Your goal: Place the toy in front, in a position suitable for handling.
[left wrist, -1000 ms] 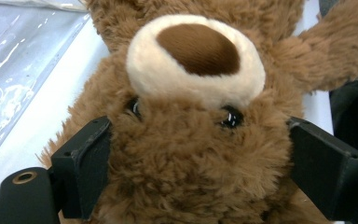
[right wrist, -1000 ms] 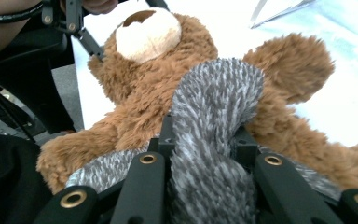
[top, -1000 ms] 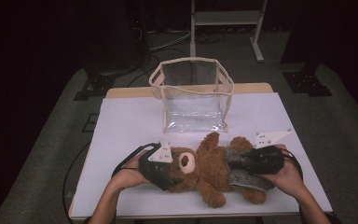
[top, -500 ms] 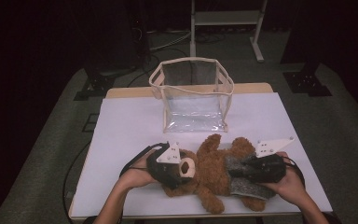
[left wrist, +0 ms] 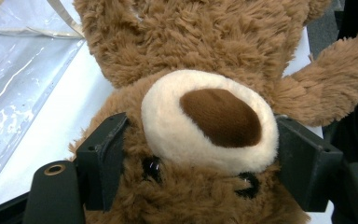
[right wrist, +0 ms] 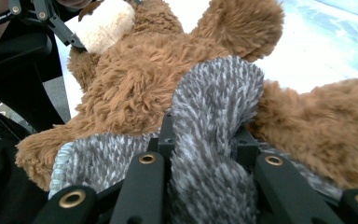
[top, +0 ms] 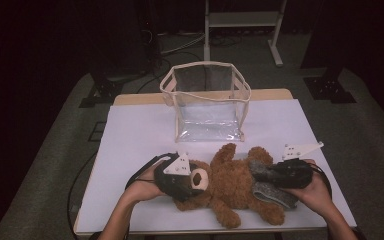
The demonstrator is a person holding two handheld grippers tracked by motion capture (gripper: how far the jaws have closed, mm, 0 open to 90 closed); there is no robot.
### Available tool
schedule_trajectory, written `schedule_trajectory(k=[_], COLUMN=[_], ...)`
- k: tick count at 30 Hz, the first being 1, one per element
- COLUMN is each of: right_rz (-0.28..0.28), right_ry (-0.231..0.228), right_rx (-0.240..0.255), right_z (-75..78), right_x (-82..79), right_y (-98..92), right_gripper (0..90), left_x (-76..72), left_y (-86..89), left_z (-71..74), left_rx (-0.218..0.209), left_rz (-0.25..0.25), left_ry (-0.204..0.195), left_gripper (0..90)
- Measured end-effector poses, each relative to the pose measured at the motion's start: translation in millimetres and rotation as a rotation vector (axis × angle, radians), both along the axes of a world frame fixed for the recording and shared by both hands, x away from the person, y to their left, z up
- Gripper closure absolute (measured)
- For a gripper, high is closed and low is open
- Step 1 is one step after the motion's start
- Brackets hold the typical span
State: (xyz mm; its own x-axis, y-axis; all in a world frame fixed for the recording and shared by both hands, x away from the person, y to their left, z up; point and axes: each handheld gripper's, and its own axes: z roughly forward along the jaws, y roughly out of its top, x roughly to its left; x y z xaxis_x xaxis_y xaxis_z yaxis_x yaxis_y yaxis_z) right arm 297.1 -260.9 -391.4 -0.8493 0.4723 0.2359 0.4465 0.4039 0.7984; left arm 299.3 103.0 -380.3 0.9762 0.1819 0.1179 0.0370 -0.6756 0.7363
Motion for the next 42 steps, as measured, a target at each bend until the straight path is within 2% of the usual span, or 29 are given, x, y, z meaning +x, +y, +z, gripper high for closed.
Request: schedule_trajectory(k=[4,8,12,17,23,26,29,32,36,39,42], right_rz=[0.013,0.026,0.025,0.016,-0.009,-0.019,-0.033,-0.04,-0.014,0.016,0.02], right_ry=[0.007,0.004,0.013,0.023,0.051,0.05,0.027,-0.011,-0.057,-0.07,-0.064], right_rx=[0.002,0.001,0.015,0.019,-0.018,-0.039,-0.045,-0.042,-0.029,-0.044,-0.051], right_z=[-1.6,-2.2,-4.1,-6.8,-16.2,-16.0,-8.1,7.6,23.9,24.2,17.6], right_x=[-2.7,-4.9,-2.5,-3.6,-7.4,-8.1,-7.1,-2.0,8.4,15.3,20.8], right_y=[7.3,13.3,8.8,1.3,-9.4,-14.0,-17.5,-16.0,0.0,17.6,24.5], right_gripper=[71.9,71.9,71.8,71.6,71.5,71.5,71.6,71.6,71.6,71.3,71.2], left_x=[0.4,2.0,0.9,0.7,0.8,0.6,0.3,-0.4,-1.7,-2.3,-2.4], left_y=[-1.1,-2.8,-3.2,-1.9,-1.4,-1.3,-1.4,-1.8,-1.8,-1.0,-0.3], left_z=[1.9,-1.6,-2.6,-4.2,-4.9,-4.8,-4.9,-4.5,-4.9,-6.0,-7.0], left_rx=[-0.001,-0.01,-0.001,-0.017,-0.02,-0.018,-0.015,-0.007,-0.004,-0.009,-0.013], left_rz=[0.005,0.017,0.012,0.012,0.01,0.009,0.008,0.006,0.003,0.002,0.003], left_ry=[0.0,0.006,0.002,0.01,0.013,0.012,0.011,0.007,0.004,0.004,0.004], left_gripper=[19.3,18.1,21.4,22.2,22.1,22.1,22.1,22.1,22.1,22.1,22.1])
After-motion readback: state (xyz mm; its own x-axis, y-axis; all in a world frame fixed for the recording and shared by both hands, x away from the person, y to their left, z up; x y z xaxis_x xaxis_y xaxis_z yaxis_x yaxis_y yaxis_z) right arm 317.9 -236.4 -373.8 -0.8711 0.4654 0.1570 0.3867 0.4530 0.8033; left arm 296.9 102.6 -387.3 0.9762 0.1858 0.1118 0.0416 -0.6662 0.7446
